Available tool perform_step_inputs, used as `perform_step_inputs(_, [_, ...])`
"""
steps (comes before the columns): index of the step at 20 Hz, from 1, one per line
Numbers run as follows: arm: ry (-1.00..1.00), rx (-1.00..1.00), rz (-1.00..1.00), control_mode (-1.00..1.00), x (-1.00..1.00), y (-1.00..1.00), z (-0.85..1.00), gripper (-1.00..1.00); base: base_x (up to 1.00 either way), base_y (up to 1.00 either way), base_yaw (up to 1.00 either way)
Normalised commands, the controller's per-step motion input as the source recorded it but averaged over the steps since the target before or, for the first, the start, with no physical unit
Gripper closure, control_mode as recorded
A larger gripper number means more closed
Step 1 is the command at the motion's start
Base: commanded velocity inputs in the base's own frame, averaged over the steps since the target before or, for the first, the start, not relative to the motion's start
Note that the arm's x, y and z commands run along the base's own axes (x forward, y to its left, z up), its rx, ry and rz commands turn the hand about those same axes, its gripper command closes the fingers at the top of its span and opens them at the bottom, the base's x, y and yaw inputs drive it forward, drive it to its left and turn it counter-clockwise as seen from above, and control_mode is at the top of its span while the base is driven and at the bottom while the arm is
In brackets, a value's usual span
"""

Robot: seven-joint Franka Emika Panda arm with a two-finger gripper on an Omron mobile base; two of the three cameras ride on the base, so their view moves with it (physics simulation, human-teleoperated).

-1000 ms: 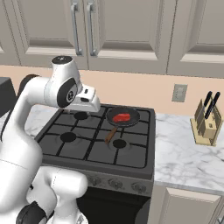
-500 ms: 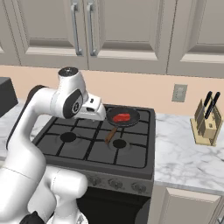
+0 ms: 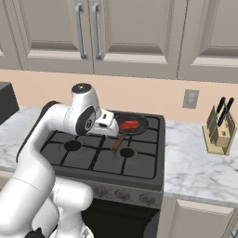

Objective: Pick up the pan with the steak in it and place it on the dining table. Then place the steak on the plate.

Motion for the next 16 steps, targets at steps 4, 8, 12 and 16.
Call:
perform_step_inputs(4, [0.0,0.0,-0.03,-1.0,0.21,-0.12,-0.41,-1.0,0.0,0.0,0.0])
perform_step_inputs(8, [-0.01,0.0,-0.03,-1.0,0.26,-0.09,-0.41,-1.0,0.0,0.0,0.0])
perform_step_inputs(12, [-0.01,0.0,-0.03,-1.0,0.29,-0.11,-0.39,-1.0,0.0,0.0,0.0])
perform_step_inputs(16, [-0.03,0.0,-0.03,-1.0,0.36,-0.09,-0.36,-1.0,0.0,0.0,0.0])
